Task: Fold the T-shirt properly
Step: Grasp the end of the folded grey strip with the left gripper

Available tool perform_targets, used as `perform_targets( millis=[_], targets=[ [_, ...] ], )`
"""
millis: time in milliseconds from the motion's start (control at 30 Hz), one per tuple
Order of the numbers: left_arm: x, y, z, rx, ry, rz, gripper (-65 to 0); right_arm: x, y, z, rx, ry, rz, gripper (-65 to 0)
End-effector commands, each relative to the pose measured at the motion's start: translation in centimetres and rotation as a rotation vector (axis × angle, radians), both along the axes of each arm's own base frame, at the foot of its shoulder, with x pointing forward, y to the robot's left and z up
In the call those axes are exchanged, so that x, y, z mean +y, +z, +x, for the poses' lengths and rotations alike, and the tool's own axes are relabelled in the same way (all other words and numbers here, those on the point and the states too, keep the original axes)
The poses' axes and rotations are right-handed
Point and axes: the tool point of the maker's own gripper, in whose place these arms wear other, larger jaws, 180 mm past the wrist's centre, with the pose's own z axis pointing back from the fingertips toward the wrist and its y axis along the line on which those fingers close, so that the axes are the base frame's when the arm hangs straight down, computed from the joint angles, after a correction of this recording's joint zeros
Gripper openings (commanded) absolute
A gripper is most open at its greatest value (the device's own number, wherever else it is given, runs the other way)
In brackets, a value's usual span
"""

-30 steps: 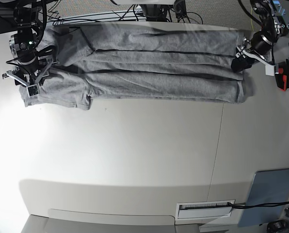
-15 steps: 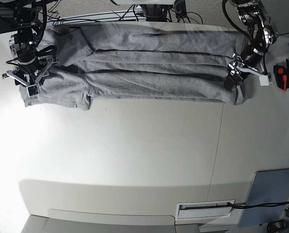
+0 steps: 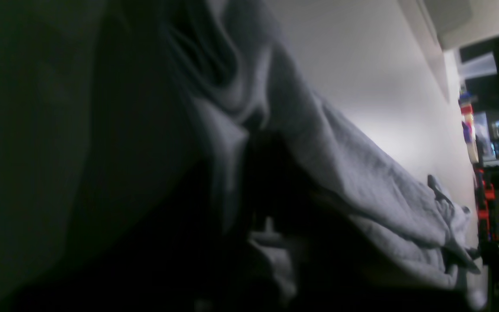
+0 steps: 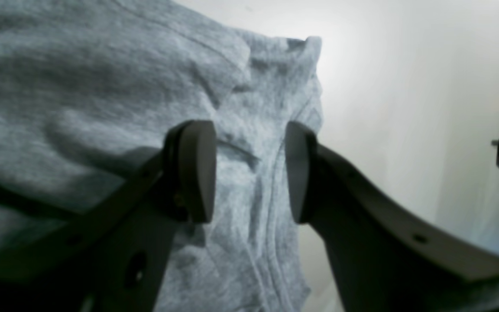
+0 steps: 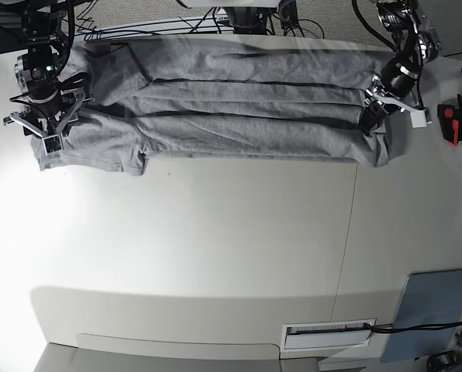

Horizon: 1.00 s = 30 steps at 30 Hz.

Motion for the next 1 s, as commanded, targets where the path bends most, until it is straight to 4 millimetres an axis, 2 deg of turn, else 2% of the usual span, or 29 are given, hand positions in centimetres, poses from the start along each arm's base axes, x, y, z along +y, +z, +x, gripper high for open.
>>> perform_targets(
  millis=[0,167,300,467,500,600,667,967],
  targets=[
    [0.6,0.6,0.3,-0.025,0.02,0.008,-65.0,-0.5,1.3,0.8,-0.041,0.006,-0.025,-38.8],
    [1.5,1.5,1.1,-0.085,0.073,0.019,-65.0,-0.5,1.3,0.8,-0.04,0.006,-0.025,-38.8],
    [1.1,2.2,1.4,-0.128,0.043,0.024,-65.0,-0.5,1.3,0.7,-0.039,0.005,-0.025,-38.8],
    [0.8,1.9,1.2,-0.109,0.03,0.021,-65.0,-0.5,1.3,0.7,-0.038,0.005,-0.026,-38.8],
    [0.8,1.8,1.2,-0.107,0.029,0.02,-63.4,-0.5,1.3,0.7,-0.038,0.005,-0.025,-38.8],
    [0.7,1.9,1.3,-0.109,0.031,0.016,-45.6,-0.5,1.3,0.7,-0.038,0.004,-0.025,-38.8],
    [0.7,2.0,1.4,-0.114,0.033,0.016,-40.0,-0.5,1.3,0.7,-0.039,0.005,-0.025,-38.8],
    [0.7,2.5,2.8,-0.142,0.037,0.011,-40.1,-0.5,1.3,0.7,-0.038,0.004,-0.026,-38.8]
  ],
)
